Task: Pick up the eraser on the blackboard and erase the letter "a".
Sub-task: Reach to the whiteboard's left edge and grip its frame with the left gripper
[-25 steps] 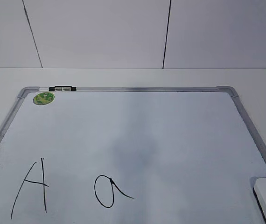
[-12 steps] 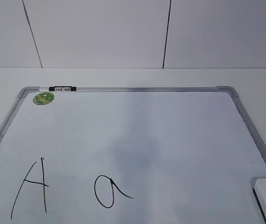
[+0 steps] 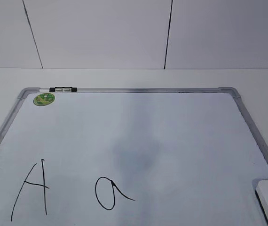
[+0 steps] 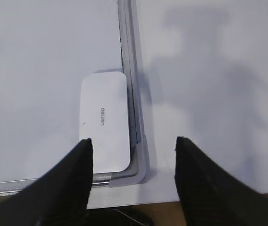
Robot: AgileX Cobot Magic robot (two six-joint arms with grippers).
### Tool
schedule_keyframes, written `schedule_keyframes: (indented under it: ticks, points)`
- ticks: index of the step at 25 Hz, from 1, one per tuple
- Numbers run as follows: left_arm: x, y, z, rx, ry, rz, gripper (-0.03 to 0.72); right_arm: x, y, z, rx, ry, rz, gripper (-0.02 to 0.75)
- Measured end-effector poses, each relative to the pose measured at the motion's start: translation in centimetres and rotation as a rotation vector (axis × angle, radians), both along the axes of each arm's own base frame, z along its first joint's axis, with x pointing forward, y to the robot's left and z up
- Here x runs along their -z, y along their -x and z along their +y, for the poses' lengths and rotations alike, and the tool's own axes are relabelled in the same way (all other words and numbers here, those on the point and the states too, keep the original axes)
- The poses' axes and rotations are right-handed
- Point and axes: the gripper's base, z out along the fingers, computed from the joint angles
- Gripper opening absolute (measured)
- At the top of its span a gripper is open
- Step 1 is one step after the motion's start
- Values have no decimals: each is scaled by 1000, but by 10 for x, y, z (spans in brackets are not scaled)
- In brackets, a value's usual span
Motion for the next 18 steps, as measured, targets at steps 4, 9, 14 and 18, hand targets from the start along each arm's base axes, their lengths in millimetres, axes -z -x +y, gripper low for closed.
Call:
schedule_keyframes:
  ticks: [4,9,14,18]
  points:
    - [0,0,0,1,1,0,235,1,-9,-1,29,-32,52,433]
    - [-2,-5,-1,-20,27,88,237,2,-18,-2,48,-49,105,433]
    - [-8,-32,-3,-36,38,293,238,4,-28,0,41,-88,159,433]
    - [-9,-55,-5,-32,29,420,239,5,-36,2,55,-132,201,433]
